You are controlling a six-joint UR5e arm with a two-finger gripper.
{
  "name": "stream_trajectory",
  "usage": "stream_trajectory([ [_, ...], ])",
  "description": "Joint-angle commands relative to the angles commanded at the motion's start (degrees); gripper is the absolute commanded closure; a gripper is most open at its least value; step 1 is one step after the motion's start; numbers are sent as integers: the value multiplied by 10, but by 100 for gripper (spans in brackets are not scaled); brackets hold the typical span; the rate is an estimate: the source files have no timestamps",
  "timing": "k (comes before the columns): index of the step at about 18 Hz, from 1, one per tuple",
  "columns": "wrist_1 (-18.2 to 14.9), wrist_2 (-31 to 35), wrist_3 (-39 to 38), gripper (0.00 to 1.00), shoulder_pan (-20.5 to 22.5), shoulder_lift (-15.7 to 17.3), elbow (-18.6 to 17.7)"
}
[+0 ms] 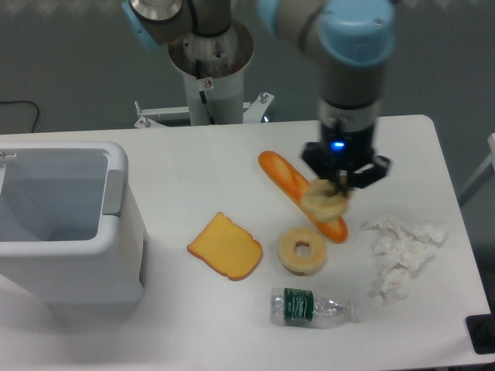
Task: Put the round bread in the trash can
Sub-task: 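Carry the held bread roll over to the white trash bin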
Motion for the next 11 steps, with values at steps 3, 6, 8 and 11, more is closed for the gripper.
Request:
stream_trajectory([
  [3,2,-3,-63,100,-51,10,0],
  [6,4,-4,-113,100,-84,23,8],
  [8,4,-12,-125,100,-99,37,14],
  [11,6,-25,-157,100,-114,62,14],
])
